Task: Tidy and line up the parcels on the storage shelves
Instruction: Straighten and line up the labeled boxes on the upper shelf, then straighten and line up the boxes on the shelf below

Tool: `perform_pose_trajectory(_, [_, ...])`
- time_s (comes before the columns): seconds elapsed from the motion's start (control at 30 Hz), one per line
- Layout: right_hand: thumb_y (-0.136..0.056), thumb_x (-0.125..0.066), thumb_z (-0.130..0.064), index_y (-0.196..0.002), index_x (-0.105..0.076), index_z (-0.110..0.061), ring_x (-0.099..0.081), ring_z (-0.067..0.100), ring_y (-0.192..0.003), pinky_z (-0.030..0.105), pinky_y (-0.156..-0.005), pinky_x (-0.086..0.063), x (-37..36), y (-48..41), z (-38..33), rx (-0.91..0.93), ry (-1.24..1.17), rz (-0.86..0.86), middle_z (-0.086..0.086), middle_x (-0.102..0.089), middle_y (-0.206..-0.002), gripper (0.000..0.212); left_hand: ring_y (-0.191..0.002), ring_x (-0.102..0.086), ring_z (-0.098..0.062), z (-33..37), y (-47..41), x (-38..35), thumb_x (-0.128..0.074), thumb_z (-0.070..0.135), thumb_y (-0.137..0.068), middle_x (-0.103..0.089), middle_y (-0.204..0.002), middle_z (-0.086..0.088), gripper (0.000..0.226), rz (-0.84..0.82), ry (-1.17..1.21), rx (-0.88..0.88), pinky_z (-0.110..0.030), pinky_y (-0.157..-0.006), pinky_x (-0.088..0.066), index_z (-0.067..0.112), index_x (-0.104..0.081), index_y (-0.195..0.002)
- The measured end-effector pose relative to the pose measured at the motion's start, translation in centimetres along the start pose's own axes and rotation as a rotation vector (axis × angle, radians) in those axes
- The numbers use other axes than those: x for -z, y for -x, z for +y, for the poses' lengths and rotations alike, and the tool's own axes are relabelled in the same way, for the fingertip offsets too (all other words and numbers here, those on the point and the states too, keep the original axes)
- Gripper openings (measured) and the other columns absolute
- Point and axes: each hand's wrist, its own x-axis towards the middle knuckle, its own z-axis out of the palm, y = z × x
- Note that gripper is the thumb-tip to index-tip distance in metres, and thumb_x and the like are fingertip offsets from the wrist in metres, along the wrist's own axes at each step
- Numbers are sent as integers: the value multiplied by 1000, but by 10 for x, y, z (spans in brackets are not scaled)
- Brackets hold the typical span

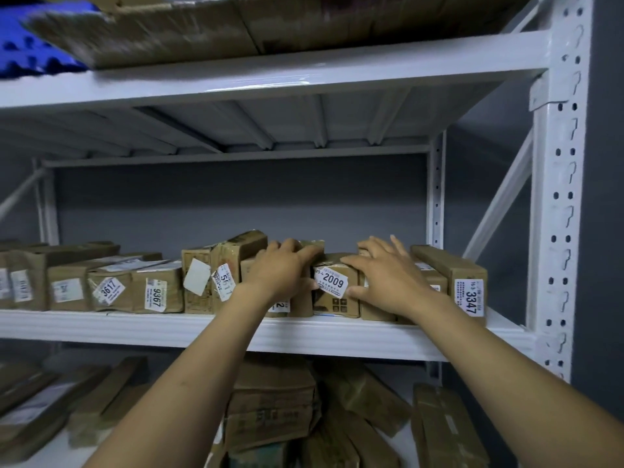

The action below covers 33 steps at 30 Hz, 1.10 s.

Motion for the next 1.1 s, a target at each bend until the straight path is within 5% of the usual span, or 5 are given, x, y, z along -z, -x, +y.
perform_pose_trajectory(0.33, [-89, -59, -50, -134, -52, -24, -16, 18, -147, 50, -119, 5, -5, -16, -11, 47, 116, -18, -3, -41, -149, 53, -136, -24, -37, 4, 2, 2, -56, 45, -92, -25, -153, -6, 48, -70, 96, 15, -52, -109, -24, 45, -40, -137])
perform_pose_trajectory(0.5, [-89, -57, -51, -136, -50, -26, -17, 17, -147, 48, -119, 6, 6, -12, -19, 69, 100, 14, -4, -44, -147, 53, -142, -17, -33, 2, 15, 7, -59, 41, -91, -24, -154, -8, 65, 15, 132, 24, -57, -116, -15, 45, -26, -146])
perform_pose_trajectory(0.6, [-91, -56, -48, -134, -50, -27, -33, 18, -139, 40, -118, -14, 18, -4, -35, 93, 35, 57, -4, -50, -141, 48, -141, -20, -29, -4, 31, 17, -61, 40, -91, -28, -153, -8, 66, 116, 93, -23, -46, -113, -25, 37, -28, -148])
perform_pose_trajectory(0.73, [-92, -55, -45, -129, -53, -26, -55, 23, -115, 37, -87, -49, 35, 5, -71, 121, -54, 60, -2, -57, -131, 42, -139, -26, -26, -24, 62, 38, -58, 41, -92, -35, -150, -5, 58, 202, 10, -28, -39, -110, -29, 27, -39, -146])
perform_pose_trajectory(1.1, [-91, -54, -52, -128, -56, -25, -55, 26, -113, 37, -79, -50, 29, -10, -234, 287, -188, -90, 3, -60, -127, 46, -126, -45, -26, -147, 204, 60, -55, 42, -93, -49, -139, -4, 49, 27, -103, 289, -40, -96, -45, 24, -48, -139])
